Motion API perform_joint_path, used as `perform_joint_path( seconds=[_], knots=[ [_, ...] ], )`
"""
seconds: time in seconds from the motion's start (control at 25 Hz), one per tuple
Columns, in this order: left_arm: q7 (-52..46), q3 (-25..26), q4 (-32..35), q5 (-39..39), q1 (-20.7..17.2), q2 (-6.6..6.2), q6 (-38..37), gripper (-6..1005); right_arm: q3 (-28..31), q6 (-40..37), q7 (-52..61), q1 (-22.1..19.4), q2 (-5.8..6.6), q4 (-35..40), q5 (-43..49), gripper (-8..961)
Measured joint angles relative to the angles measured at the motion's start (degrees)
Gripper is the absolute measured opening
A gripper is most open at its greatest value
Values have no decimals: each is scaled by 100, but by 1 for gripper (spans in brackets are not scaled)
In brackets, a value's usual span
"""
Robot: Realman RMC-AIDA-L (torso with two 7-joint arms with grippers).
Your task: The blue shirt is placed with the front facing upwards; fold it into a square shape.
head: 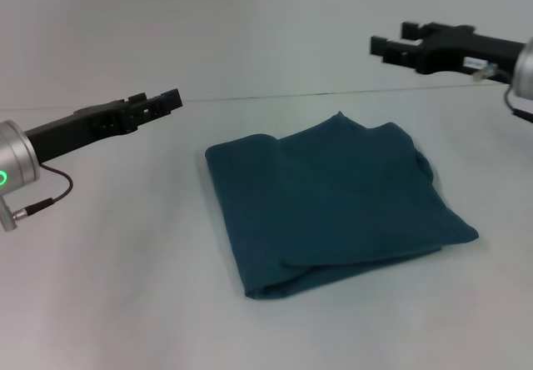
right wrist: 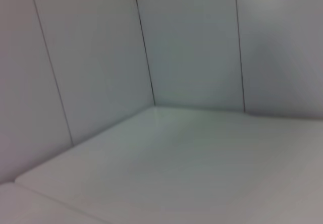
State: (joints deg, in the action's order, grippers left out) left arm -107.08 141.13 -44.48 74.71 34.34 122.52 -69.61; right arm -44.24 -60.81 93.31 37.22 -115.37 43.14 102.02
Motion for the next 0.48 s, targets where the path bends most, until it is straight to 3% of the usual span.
perform_joint_path(
  seconds=[0.2,0.48],
  knots=[
    [137,14,-18,0,-16,12,13,815,126,-23,-100,-199,30,61,-174,727],
    [342,-7,-26,0,-16,-34,-34,871,83,-419,-186,-416,38,482,-99,921]
  ],
)
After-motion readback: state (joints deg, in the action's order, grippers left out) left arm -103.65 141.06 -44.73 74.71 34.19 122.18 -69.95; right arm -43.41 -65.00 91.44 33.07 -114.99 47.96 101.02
